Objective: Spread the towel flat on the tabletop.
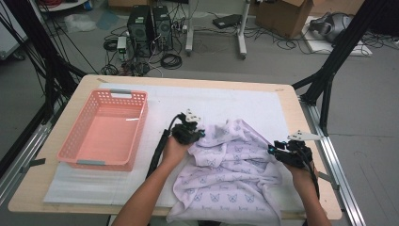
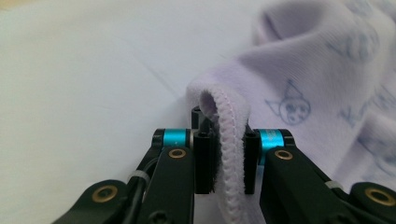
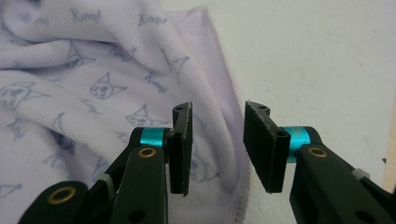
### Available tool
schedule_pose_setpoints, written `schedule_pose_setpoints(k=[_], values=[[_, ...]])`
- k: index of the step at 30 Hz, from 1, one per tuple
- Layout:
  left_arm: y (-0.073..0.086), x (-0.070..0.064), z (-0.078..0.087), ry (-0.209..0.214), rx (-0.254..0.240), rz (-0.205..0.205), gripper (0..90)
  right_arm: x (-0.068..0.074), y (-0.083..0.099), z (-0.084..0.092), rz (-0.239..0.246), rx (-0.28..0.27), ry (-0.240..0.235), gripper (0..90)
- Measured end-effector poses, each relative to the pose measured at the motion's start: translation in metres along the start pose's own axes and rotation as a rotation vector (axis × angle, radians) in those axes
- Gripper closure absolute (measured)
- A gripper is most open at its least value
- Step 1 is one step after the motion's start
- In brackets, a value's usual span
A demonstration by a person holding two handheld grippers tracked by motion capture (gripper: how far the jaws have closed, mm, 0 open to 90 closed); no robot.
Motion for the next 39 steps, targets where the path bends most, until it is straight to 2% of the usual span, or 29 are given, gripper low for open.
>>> schedule_pose_setpoints(k=[3,5,6,8,10,13,17,21,25,27,29,31,32,33,35,37,39], values=[[-0.002,0.019,0.004,-0.03,-0.035,0.068,80.7,-0.003,-0.004,-0.005,-0.012,-0.003,-0.002,61.4],[-0.001,0.027,0.003,-0.035,-0.033,0.102,78.0,-0.006,-0.01,-0.011,-0.021,0.003,0.002,61.0],[0.0,0.029,0.001,-0.04,-0.023,0.119,74.4,-0.008,-0.013,-0.014,-0.024,0.005,0.006,61.0],[0.002,0.031,0.0,-0.033,-0.016,0.154,61.9,-0.012,-0.021,-0.02,-0.031,0.002,0.01,61.1],[0.002,0.033,0.003,-0.044,-0.021,0.161,54.2,-0.015,-0.03,-0.026,-0.03,-0.008,0.009,61.6],[0.002,0.034,0.01,-0.037,-0.042,0.178,49.2,-0.018,-0.049,-0.036,-0.006,-0.002,0.008,61.7],[0.004,0.036,0.017,-0.026,-0.054,0.188,48.5,-0.015,-0.074,-0.058,0.054,0.039,-0.013,60.4],[0.009,0.04,0.019,-0.02,-0.042,0.19,49.9,-0.011,-0.095,-0.086,0.065,0.086,-0.049,57.8],[0.015,0.043,0.019,-0.023,-0.031,0.195,50.3,-0.004,-0.107,-0.111,0.097,0.131,-0.061,58.0],[0.018,0.043,0.017,-0.013,-0.025,0.197,50.3,0.001,-0.11,-0.117,0.117,0.115,-0.063,65.2],[0.021,0.044,0.016,-0.009,-0.023,0.202,50.2,0.004,-0.114,-0.119,0.158,0.121,-0.087,85.4],[0.022,0.045,0.015,-0.006,-0.02,0.211,49.7,0.007,-0.117,-0.118,0.199,0.133,0.001,87.5],[0.022,0.045,0.015,-0.005,-0.018,0.208,49.6,0.004,-0.118,-0.115,0.183,0.127,0.051,87.8],[0.022,0.044,0.015,-0.001,-0.019,0.203,49.6,-0.002,-0.119,-0.111,0.148,0.101,0.096,87.9],[0.022,0.041,0.014,0.009,-0.014,0.194,49.2,-0.015,-0.12,-0.097,0.064,0.034,0.223,87.8],[0.022,0.037,0.011,0.025,-0.001,0.187,48.6,-0.028,-0.12,-0.082,-0.02,-0.037,0.329,87.5],[0.021,0.032,0.006,0.044,0.014,0.173,46.6,-0.04,-0.119,-0.067,-0.094,-0.088,0.377,86.7]])
Point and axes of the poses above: each handheld gripper's, and its own axes: z roughly backward along the jaws, y roughly out of its underside, x roughly to its left, the point moved 2 cm from there along -z, roughly forward along the jaws, and after that the axes turned 13 degrees about x, right-handed, at the moved point
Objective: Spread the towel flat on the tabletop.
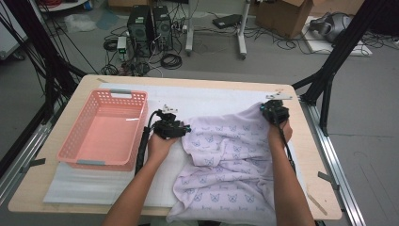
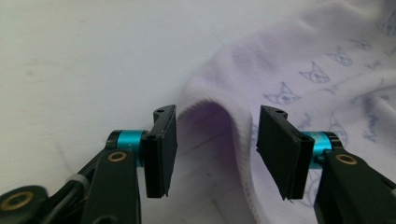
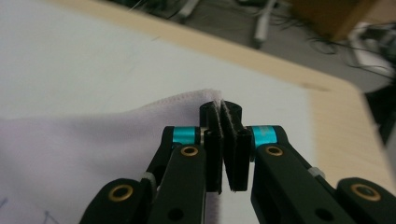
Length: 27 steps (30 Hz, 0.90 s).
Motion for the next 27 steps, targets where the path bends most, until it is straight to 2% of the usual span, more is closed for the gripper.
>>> schedule_pose_setpoints(k=[2,3,5,6,8,10,11,13,14,15,16,18,20,22,24,26,27], values=[[0.0,-0.005,-0.005,-0.004,0.019,-0.018,45.8,-0.011,0.002,0.003,-0.047,0.006,-0.026,84.6],[0.001,-0.007,-0.008,-0.011,0.028,-0.027,45.2,-0.014,0.004,0.004,-0.047,0.023,-0.026,80.2],[0.001,-0.011,-0.013,-0.04,0.045,-0.047,43.4,-0.016,0.008,0.004,-0.059,0.041,-0.055,68.6],[0.002,-0.012,-0.016,-0.051,0.057,-0.059,42.5,-0.017,0.01,0.005,-0.066,0.049,-0.07,66.9],[0.001,-0.016,-0.018,-0.085,0.05,-0.069,40.8,-0.016,0.014,0.009,-0.071,0.047,-0.102,63.2],[0.0,-0.018,-0.021,-0.121,0.043,-0.07,43.7,-0.016,0.018,0.013,-0.064,0.045,-0.135,61.9],[0.0,-0.018,-0.021,-0.148,0.038,-0.087,50.3,-0.016,0.019,0.015,-0.052,0.044,-0.142,61.7],[-0.005,-0.016,-0.02,-0.125,0.059,-0.076,75.4,-0.017,0.022,0.019,-0.041,0.037,-0.144,61.5],[-0.008,-0.014,-0.02,-0.158,0.058,-0.09,86.9,-0.019,0.023,0.021,-0.048,0.031,-0.148,61.5],[-0.012,-0.012,-0.019,-0.191,0.064,-0.107,87.3,-0.022,0.025,0.023,-0.056,0.028,-0.149,61.2],[-0.018,-0.008,-0.016,-0.216,0.04,-0.104,87.5,-0.024,0.026,0.025,-0.066,0.021,-0.152,60.9],[-0.032,0.002,-0.009,-0.233,-0.003,-0.062,87.5,-0.028,0.029,0.028,-0.079,0.022,-0.172,60.0],[-0.044,0.014,-0.004,-0.263,-0.028,-0.053,87.5,-0.03,0.033,0.03,-0.068,0.026,-0.192,58.7],[-0.054,0.025,0.001,-0.27,-0.047,-0.032,87.3,-0.029,0.039,0.032,-0.055,0.04,-0.222,57.8],[-0.056,0.032,0.003,-0.237,-0.083,0.002,84.7,-0.026,0.045,0.033,-0.033,0.063,-0.249,55.5],[-0.054,0.033,0.002,-0.187,-0.083,0.044,69.3,-0.023,0.048,0.031,-0.015,0.091,-0.294,54.4],[-0.053,0.033,0.001,-0.154,-0.059,0.047,62.1,-0.021,0.048,0.031,-0.006,0.091,-0.303,54.4]])
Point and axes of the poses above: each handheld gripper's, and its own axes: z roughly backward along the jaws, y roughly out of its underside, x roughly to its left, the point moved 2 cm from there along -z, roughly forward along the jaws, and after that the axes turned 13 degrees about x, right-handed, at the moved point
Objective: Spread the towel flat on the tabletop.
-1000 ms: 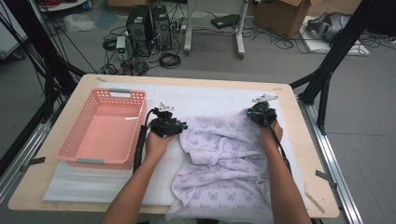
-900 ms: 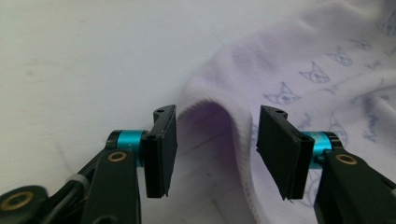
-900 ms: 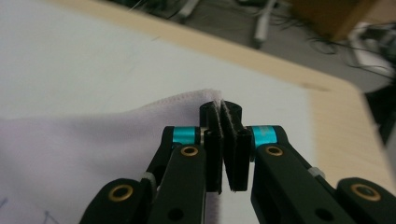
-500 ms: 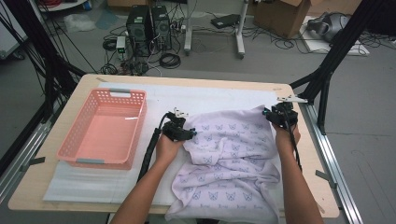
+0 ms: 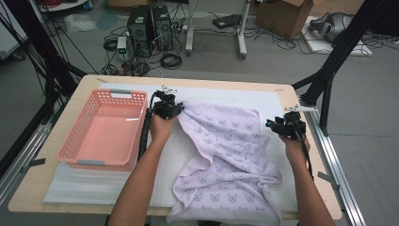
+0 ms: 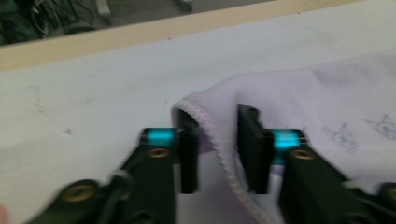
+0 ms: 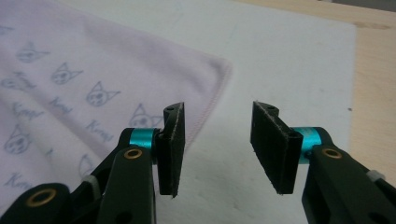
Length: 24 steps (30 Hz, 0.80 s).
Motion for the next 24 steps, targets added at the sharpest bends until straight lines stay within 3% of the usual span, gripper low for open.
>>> schedule_pose_setpoints(k=[4,6,8,10,12,14,20,22,24], values=[[0.006,-0.009,0.002,0.061,0.016,-0.025,50.9,0.008,-0.001,-0.004,0.015,-0.015,-0.034,54.3],[0.012,-0.017,0.003,0.072,-0.007,-0.046,42.3,0.013,-0.002,-0.006,0.034,-0.011,-0.058,52.1],[0.018,-0.025,0.004,0.09,-0.011,-0.075,41.4,0.019,-0.001,-0.006,0.056,-0.018,-0.076,50.9],[0.021,-0.031,0.004,0.115,0.034,-0.103,37.6,0.024,0.0,-0.005,0.069,-0.02,-0.087,49.7],[0.026,-0.039,0.007,0.126,-0.004,-0.123,37.0,0.027,0.003,-0.003,0.078,-0.024,-0.093,48.7],[0.032,-0.045,0.009,0.138,-0.009,-0.148,36.9,0.028,0.006,0.0,0.077,-0.029,-0.099,47.6],[0.051,-0.06,0.012,0.189,0.023,-0.164,31.8,0.027,0.023,0.009,0.069,-0.03,-0.11,45.6],[0.058,-0.065,0.012,0.193,0.04,-0.175,31.6,0.026,0.03,0.012,0.066,-0.033,-0.11,45.0],[0.063,-0.071,0.011,0.192,0.092,-0.199,31.2,0.026,0.036,0.015,0.059,-0.04,-0.114,45.0]])
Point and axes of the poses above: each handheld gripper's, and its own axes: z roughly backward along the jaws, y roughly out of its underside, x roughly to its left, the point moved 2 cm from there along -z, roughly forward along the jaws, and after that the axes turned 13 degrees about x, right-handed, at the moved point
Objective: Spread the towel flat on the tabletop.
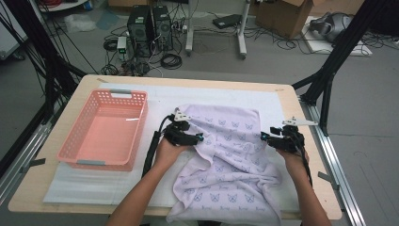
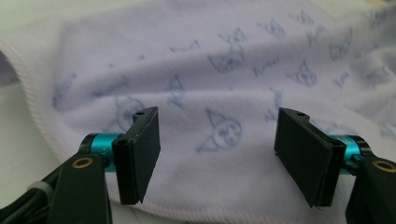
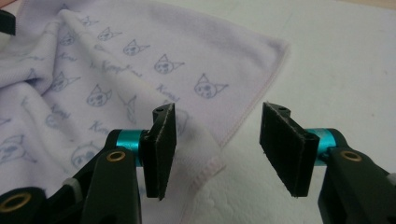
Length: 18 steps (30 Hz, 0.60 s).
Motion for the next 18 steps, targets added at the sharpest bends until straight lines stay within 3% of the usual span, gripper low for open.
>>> schedule_pose_setpoints(k=[3,8,10,12,15,16,18], values=[[0.0,-0.008,-0.003,-0.023,0.033,-0.032,34.0,0.002,0.009,0.003,0.0,-0.004,-0.008,44.9],[0.003,-0.017,-0.012,-0.016,0.06,-0.06,37.2,0.004,0.013,0.007,0.008,-0.007,-0.012,45.0],[0.008,-0.02,-0.015,-0.037,0.02,-0.055,41.9,0.004,0.012,0.008,0.01,-0.015,-0.014,45.0],[0.011,-0.021,-0.014,-0.071,0.0,-0.069,50.8,0.005,0.012,0.007,0.01,-0.013,-0.015,45.0],[0.012,-0.015,-0.011,-0.081,-0.005,-0.066,79.2,0.005,0.012,0.006,0.014,-0.011,-0.016,45.1],[0.011,-0.013,-0.011,-0.086,-0.009,-0.06,81.5,0.006,0.012,0.006,0.014,-0.012,-0.017,45.1],[0.01,-0.006,-0.009,-0.133,-0.032,-0.032,82.7,0.006,0.012,0.007,0.015,-0.015,-0.016,45.2]])
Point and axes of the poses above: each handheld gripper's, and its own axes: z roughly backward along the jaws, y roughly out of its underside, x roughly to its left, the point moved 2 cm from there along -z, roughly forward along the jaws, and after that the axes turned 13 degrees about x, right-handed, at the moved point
